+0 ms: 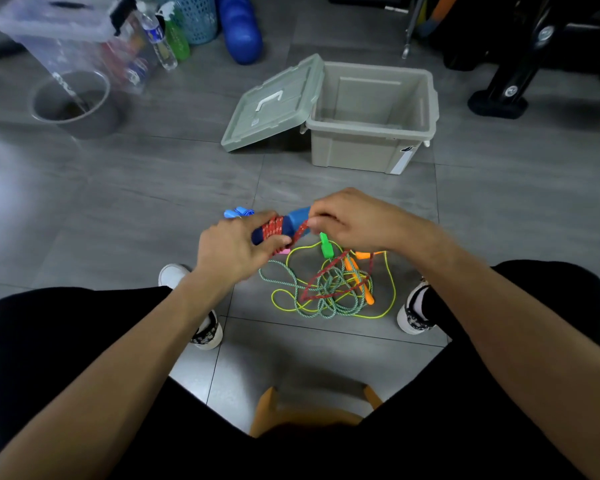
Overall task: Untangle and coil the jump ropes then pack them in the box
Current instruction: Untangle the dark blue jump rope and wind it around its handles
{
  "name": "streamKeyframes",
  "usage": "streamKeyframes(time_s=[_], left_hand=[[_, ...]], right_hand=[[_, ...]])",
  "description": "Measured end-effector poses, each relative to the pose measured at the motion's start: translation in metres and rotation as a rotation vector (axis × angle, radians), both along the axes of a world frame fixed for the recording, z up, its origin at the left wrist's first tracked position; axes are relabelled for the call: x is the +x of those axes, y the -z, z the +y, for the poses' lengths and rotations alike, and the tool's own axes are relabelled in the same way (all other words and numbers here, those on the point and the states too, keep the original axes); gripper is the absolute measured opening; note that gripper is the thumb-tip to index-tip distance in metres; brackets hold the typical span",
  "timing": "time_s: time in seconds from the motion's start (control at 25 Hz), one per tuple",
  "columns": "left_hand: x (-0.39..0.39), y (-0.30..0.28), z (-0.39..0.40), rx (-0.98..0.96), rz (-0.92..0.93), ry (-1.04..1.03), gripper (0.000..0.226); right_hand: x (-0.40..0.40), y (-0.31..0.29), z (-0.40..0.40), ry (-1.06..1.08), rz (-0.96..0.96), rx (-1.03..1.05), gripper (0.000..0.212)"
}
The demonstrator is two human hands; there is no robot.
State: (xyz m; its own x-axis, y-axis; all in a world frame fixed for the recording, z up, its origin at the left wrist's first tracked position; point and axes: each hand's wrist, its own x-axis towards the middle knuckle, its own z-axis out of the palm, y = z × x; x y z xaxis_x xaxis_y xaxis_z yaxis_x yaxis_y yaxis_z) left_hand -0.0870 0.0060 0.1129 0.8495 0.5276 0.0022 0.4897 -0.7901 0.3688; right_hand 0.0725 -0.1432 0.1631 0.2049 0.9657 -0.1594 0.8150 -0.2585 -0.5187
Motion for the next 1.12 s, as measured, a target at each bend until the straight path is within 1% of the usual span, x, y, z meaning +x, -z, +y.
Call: streamKeyframes(time_s=[0.08, 0.12, 0.2, 0.32, 0.36, 0.44, 0.48, 0.52, 0.56, 0.6, 0.68, 0.72, 0.8, 0.88, 0.96, 1.0, 1.04, 1.08, 1.12], left_hand=[[0.001, 0.007, -0.009, 0.104, -0.053, 0.178, 0.064], [0.001, 0.009, -0.014, 0.138, -0.068, 0.217, 0.068], [0.003, 0.006, -0.024, 0.140, -0.069, 0.194, 0.067], [0.007, -0.002, -0.023, 0.067, 0.020, 0.031, 0.055], [0.007, -0.004, -0.022, 0.072, 0.035, 0.015, 0.053], [0.005, -0.006, -0.021, 0.114, 0.019, 0.058, 0.056], [0.002, -0.009, -0.019, 0.110, 0.005, 0.086, 0.059], [-0.001, -0.010, -0.015, 0.065, 0.005, 0.104, 0.059], [-0.005, -0.012, -0.009, -0.032, 0.006, 0.121, 0.057], [-0.009, -0.012, -0.002, -0.181, -0.005, 0.146, 0.052], [-0.015, -0.014, 0.007, -0.591, -0.071, 0.180, 0.040], [-0.017, -0.014, 0.010, -0.776, -0.141, 0.163, 0.038], [-0.018, -0.009, 0.015, -0.989, -0.281, 0.053, 0.039], [-0.016, -0.004, 0.017, -1.121, -0.373, -0.092, 0.045], [-0.012, -0.007, 0.014, -1.271, -0.418, -0.243, 0.052], [-0.009, -0.012, 0.011, -1.325, -0.447, -0.327, 0.046], [-0.005, -0.018, 0.008, -1.356, -0.474, -0.403, 0.034], [-0.002, -0.022, 0.006, -1.334, -0.497, -0.479, 0.024], [0.002, -0.028, 0.004, -1.286, -0.509, -0.538, 0.021]], right_hand=[[0.005, 0.002, 0.001, 0.009, -0.015, 0.018, 0.022], [0.005, 0.004, 0.003, 0.001, -0.009, 0.015, 0.022], [0.003, 0.007, 0.006, -0.007, 0.006, 0.014, 0.024], [0.004, 0.009, 0.009, 0.021, 0.017, 0.044, 0.026], [0.006, 0.009, 0.009, 0.021, 0.001, 0.053, 0.024], [0.012, 0.008, 0.008, 0.035, -0.023, 0.054, 0.023], [0.016, 0.006, 0.006, 0.059, -0.017, 0.047, 0.025], [0.021, 0.006, 0.004, 0.091, 0.003, 0.041, 0.028], [0.027, 0.007, 0.002, 0.121, 0.033, 0.039, 0.030], [0.032, 0.009, 0.000, 0.141, 0.065, 0.039, 0.031], [0.036, 0.019, -0.002, 0.152, 0.096, 0.038, 0.027], [0.035, 0.025, -0.003, 0.163, 0.104, 0.031, 0.024], [0.032, 0.036, -0.002, 0.196, 0.116, 0.039, 0.018], [0.026, 0.046, -0.001, 0.182, 0.094, 0.059, 0.012], [0.014, 0.054, 0.002, 0.140, 0.072, 0.058, 0.013], [0.006, 0.056, 0.004, 0.130, 0.101, 0.044, 0.014], [-0.005, 0.056, 0.005, 0.141, 0.171, 0.029, 0.014], [-0.015, 0.055, 0.006, 0.154, 0.259, 0.015, 0.013], [-0.022, 0.054, 0.005, 0.154, 0.312, -0.002, 0.012]])
